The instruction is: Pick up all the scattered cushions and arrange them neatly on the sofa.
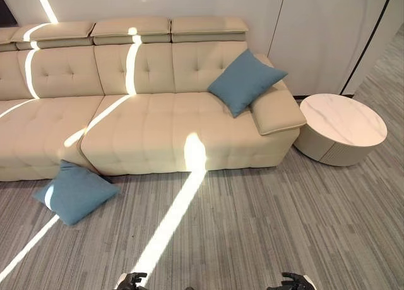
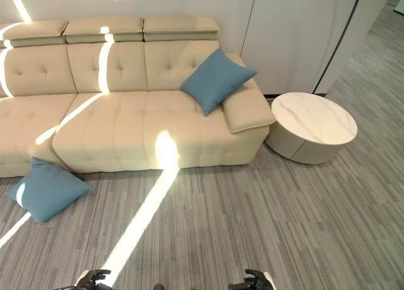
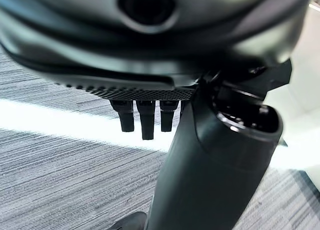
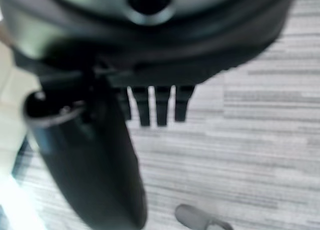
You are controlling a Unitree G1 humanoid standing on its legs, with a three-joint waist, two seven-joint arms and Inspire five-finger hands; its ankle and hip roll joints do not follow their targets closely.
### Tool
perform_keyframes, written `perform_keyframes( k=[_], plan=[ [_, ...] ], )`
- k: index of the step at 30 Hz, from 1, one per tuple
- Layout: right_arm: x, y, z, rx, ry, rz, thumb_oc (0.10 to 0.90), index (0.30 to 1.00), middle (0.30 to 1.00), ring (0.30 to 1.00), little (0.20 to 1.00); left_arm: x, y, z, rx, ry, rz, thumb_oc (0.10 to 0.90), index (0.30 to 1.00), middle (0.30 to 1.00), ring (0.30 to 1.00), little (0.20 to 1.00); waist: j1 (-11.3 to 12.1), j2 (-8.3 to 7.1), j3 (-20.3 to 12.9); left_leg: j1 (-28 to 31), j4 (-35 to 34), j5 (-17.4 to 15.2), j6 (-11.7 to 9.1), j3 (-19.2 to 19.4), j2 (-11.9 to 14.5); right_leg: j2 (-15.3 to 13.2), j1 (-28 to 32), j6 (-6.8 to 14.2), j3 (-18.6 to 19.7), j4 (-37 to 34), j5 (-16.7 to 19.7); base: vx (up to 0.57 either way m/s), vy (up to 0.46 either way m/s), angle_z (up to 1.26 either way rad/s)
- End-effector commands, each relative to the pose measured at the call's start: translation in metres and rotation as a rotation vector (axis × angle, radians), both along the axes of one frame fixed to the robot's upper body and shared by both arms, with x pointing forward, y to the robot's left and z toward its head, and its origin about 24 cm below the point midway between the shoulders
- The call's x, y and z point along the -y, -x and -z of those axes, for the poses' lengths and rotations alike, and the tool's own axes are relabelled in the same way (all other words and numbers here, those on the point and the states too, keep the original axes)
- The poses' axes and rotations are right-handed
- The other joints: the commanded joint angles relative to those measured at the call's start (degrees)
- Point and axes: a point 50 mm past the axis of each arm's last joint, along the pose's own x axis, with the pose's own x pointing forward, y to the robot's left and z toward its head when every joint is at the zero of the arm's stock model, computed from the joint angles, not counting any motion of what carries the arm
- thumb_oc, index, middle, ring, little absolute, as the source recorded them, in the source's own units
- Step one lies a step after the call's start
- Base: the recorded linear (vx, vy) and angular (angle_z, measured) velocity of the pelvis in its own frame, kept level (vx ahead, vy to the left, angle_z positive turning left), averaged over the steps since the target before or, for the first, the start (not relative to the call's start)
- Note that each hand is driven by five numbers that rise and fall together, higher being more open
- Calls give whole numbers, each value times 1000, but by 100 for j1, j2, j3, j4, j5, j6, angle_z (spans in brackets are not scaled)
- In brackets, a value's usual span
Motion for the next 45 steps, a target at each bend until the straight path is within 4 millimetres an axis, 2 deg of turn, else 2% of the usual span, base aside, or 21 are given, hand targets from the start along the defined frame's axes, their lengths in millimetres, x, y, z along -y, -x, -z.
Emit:
perform_keyframes(
  k=[1, 12, 17, 23, 24, 26, 27, 29, 31, 34, 35, 36, 39, 41, 45],
  plan=[
    [6, -12, -5, 27, 58, -39, 800, 900, 900, 900, 900, 2, -13, -2, 15, -30, 27, 800, 900, 900, 900, 900, 103, -112, 35, 209, 6, -826, -305, 91, 319, -595, -168, 862, -2, 29, -22, 0, 0, 0],
    [2, -8, -2, 7, 43, -24, 800, 900, 900, 900, 900, 3, -14, -1, 12, -25, 24, 800, 900, 900, 900, 900, 73, -126, 94, 145, 6, -852, -241, 109, 284, -613, -248, 865, 86, 29, 31, 0, -1, -2],
    [-5, -17, -3, 24, 30, -51, 800, 900, 900, 900, 900, 2, -20, -4, 35, -29, 14, 800, 900, 900, 900, 900, 95, -129, 221, 54, 6, -820, -226, 367, 370, -584, -534, 852, -30, 216, 105, -47, -48, -29],
    [-6, -15, -2, 20, 18, -39, 800, 900, 900, 900, 900, 4, -31, -7, 54, -34, 64, 800, 900, 900, 900, 900, -31, -148, 243, 41, 73, -756, -310, 364, 478, -505, -582, 714, -11, 416, -134, 31, -122, -24],
    [-7, -16, -2, 28, 17, -42, 800, 900, 900, 900, 900, 5, -33, -7, 60, -33, 71, 800, 900, 900, 900, 900, -52, -146, 272, -2, 202, -776, -327, 343, 502, -494, -587, 675, 23, 454, -170, 5, -132, 10],
    [-15, -19, -2, 53, 4, -55, 800, 900, 900, 900, 900, 8, -37, -8, 69, -32, 86, 800, 900, 900, 900, 900, -111, -174, 392, -316, 888, -926, -386, 339, 571, -482, -611, 555, 88, 518, -250, -24, -122, 10],
    [-15, -19, -2, 53, 4, -55, 800, 900, 900, 900, 900, 8, -37, -8, 69, -33, 86, 800, 900, 900, 900, 900, -118, -172, 387, -343, 927, -945, -387, 331, 575, -480, -618, 553, 81, 522, -252, -19, -143, 8],
    [-15, -18, -2, 44, 19, -58, 800, 900, 900, 900, 900, 13, -42, -8, 85, -27, 88, 800, 900, 900, 900, 900, -97, -209, 600, -846, 1977, -782, -480, 235, 634, -462, -515, 397, 98, 523, -315, -2, -155, 10],
    [-13, -19, -2, 45, 30, -50, 800, 900, 900, 900, 900, 16, -44, -8, 91, -25, 78, 800, 900, 900, 900, 900, -65, -218, 657, -1163, 2363, -626, -478, 85, 615, -442, -488, 334, 100, 532, -366, 58, -77, 18],
    [-14, -16, -1, 37, 36, -50, 800, 900, 900, 900, 900, 17, -41, -7, 84, -25, 77, 800, 900, 900, 900, 900, -28, -252, 634, -1411, 2178, -746, -387, 22, 477, -449, -410, 345, 105, 474, -407, 146, -11, 4],
    [-12, -11, 0, 25, 39, -49, 800, 900, 900, 900, 900, 17, -38, -6, 73, -26, 79, 800, 900, 900, 900, 900, -15, -275, 609, -1556, 1847, -724, -360, 124, 436, -442, -296, 384, 68, 368, -443, 242, 54, 24],
    [-13, -9, 1, 18, 41, -55, 800, 900, 900, 900, 900, 17, -37, -5, 65, -31, 94, 800, 900, 900, 900, 900, 22, -273, 614, -1784, 1586, -494, -373, 241, 420, -398, -187, 384, 68, 260, -484, 238, 51, 29],
    [-10, -6, 1, 10, 46, -53, 800, 900, 900, 900, 900, 17, -37, -6, 65, -28, 94, 800, 900, 900, 900, 900, 48, -254, 620, -1872, 1370, -351, -401, 332, 445, -330, -119, 390, 164, 203, -541, 182, 77, 4],
    [-8, 1, 2, -6, 48, -56, 800, 900, 900, 900, 900, 14, -32, -4, 51, -28, 73, 800, 900, 900, 900, 900, 35, -273, 533, -1785, 1261, -391, -351, 318, 422, -304, -40, 416, 256, 174, -625, 197, 105, -28],
    [-7, 3, 2, -16, 48, -76, 800, 900, 900, 900, 900, 10, -29, -4, 51, -28, 48, 800, 900, 900, 900, 900, 130, -357, 485, -1695, 1367, -621, -210, 397, 345, -491, -29, 557, 374, 420, -712, 220, 171, -50]
  ],
)
